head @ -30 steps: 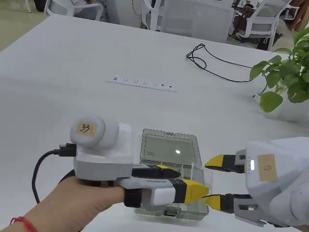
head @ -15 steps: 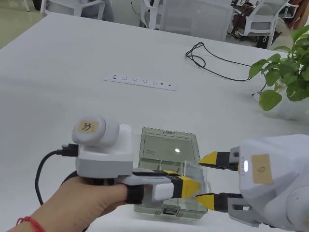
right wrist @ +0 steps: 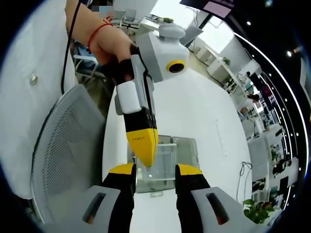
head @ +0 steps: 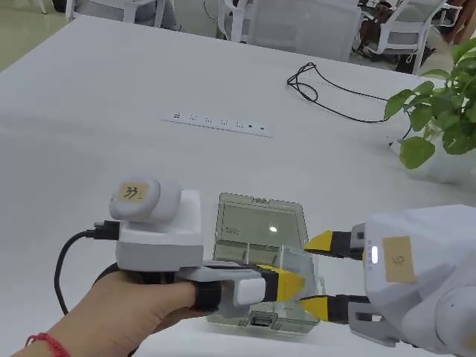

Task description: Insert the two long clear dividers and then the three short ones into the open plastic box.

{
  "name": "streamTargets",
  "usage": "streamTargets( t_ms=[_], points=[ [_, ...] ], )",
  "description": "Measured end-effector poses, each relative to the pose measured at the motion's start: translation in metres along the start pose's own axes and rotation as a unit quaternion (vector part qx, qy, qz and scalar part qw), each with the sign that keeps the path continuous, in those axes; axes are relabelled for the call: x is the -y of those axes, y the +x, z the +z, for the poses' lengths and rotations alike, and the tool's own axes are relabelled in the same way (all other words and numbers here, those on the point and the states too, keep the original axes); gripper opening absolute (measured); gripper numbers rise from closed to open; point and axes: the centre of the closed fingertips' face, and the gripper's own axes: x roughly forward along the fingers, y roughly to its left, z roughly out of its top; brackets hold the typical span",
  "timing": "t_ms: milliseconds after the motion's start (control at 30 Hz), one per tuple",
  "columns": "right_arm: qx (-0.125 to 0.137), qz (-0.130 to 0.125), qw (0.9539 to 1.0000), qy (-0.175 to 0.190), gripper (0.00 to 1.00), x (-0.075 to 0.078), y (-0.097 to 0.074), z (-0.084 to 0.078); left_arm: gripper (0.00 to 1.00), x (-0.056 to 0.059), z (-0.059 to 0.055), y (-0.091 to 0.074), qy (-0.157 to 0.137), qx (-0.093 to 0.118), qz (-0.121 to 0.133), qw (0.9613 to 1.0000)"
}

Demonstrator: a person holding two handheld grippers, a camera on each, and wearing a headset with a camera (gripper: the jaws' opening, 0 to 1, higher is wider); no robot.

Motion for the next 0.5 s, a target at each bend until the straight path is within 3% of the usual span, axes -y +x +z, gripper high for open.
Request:
streamTargets(
  t_ms=[167, 233, 333, 500],
  points=[
    [0.0, -0.002, 1.0, -0.006, 0.33, -0.001, 0.001, 0.001, 0.0, -0.001, -0.001, -0.001, -0.008, 0.003, 0.004, 1.0],
    [-0.001, 0.0, 1.0, -0.004, 0.34, 0.0, 0.001, 0.001, 0.0, -0.001, -0.002, -0.002, 0.004, 0.001, 0.005, 1.0],
    [0.02, 0.007, 0.9997, 0.012, 0.34, 0.0, -0.004, 0.008, 0.0, -0.003, -0.002, -0.003, 0.015, -0.001, 0.009, 0.9998],
    [0.073, 0.045, 0.9936, 0.073, 0.33, 0.009, -0.019, 0.013, 0.0, 0.003, -0.003, -0.008, 0.09, -0.012, -0.008, 0.9958]
  ],
)
